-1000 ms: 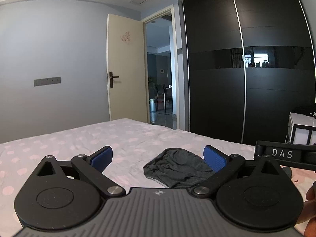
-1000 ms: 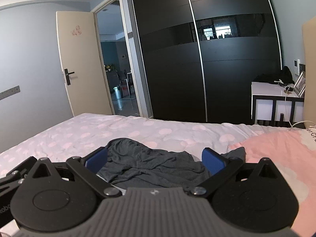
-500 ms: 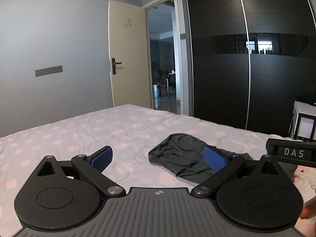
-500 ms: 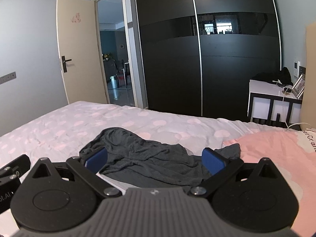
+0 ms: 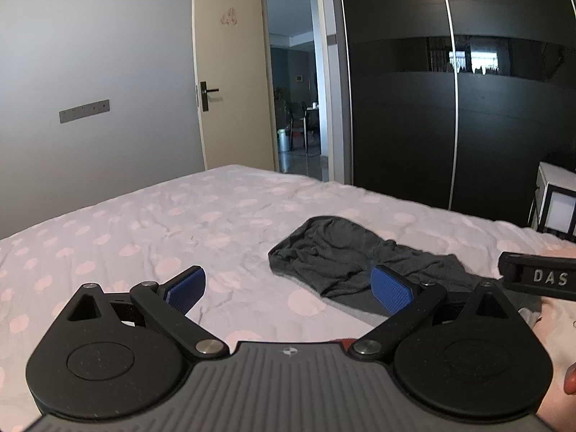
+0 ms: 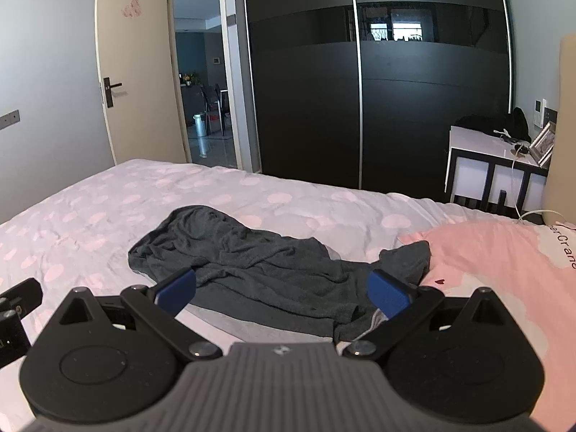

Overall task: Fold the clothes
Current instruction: 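Move both grippers toward the dark grey garment on the bed, then grasp the dark grey garment edge with the right gripper and lift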

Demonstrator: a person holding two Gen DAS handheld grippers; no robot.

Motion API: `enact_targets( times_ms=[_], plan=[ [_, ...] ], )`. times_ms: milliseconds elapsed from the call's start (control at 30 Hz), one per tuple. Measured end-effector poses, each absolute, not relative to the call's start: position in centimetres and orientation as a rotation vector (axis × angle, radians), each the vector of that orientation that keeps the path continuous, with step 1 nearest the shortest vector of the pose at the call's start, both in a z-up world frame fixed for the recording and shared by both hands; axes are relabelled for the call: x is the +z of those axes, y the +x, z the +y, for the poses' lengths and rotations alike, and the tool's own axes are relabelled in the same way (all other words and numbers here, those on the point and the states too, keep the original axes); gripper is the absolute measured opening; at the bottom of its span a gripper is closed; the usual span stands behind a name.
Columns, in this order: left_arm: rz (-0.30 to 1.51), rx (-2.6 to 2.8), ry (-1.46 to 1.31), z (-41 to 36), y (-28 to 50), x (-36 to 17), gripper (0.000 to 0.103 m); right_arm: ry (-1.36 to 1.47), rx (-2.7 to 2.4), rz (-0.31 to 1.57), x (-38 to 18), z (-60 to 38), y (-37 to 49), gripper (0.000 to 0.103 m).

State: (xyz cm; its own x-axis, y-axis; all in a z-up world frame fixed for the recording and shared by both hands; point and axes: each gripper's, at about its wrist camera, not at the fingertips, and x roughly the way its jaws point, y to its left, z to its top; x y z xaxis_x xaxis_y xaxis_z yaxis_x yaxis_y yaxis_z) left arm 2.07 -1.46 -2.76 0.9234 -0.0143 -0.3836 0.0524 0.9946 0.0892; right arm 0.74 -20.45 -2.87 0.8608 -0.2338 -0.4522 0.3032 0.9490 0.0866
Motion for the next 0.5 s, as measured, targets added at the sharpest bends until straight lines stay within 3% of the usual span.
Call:
enact_targets(
  times_ms=[500],
  plan=[
    [0.452,-0.013,0.08,-0.7,2.6,-3.1,0.103,0.158,-0.179,0.52,-4.2,-22.2,2.5,0.102]
  ],
)
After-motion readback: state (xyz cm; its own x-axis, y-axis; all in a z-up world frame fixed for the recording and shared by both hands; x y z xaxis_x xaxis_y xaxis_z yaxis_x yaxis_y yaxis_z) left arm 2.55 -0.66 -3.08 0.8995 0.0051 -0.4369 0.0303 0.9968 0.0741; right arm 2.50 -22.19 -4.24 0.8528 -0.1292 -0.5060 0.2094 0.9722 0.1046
